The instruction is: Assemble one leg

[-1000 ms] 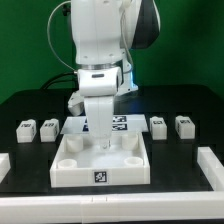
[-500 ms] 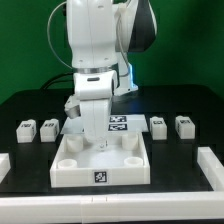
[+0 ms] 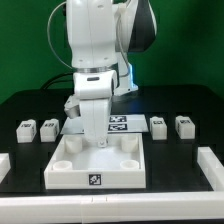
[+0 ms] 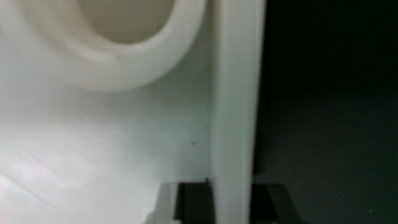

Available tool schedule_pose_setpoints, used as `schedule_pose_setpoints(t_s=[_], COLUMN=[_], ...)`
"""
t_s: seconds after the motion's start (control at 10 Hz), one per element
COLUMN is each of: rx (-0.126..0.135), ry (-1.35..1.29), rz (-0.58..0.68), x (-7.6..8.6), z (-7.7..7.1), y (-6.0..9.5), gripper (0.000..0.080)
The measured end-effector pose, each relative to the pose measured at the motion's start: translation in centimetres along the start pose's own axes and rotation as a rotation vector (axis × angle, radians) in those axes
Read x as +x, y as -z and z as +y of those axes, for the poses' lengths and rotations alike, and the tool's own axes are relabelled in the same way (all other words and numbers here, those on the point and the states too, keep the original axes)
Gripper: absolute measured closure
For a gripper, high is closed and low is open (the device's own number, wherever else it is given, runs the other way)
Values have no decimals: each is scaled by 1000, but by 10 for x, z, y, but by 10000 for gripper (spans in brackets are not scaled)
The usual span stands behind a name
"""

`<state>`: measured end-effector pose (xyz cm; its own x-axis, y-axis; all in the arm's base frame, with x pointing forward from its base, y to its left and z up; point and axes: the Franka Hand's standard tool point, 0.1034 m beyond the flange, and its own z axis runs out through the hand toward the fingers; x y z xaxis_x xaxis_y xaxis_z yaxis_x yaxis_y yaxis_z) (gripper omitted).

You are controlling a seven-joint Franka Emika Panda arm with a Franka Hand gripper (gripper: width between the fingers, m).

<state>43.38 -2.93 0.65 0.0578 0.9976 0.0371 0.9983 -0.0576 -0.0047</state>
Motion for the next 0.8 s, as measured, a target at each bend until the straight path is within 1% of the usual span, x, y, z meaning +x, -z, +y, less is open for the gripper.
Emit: schedule_pose_setpoints(t_s=[0.2, 0.3, 0.4, 0.6, 0.7, 0.8], rx=[0, -4, -13, -37, -48, -51], ry=[0, 0, 20, 65, 67, 67], rz=[0, 1, 13, 54, 72, 80], x=[0, 3, 19, 66, 86, 99], z=[0, 2, 9, 30, 38, 46], y=[0, 0, 0, 0, 1, 0], gripper=[747, 747, 747, 747, 747, 747])
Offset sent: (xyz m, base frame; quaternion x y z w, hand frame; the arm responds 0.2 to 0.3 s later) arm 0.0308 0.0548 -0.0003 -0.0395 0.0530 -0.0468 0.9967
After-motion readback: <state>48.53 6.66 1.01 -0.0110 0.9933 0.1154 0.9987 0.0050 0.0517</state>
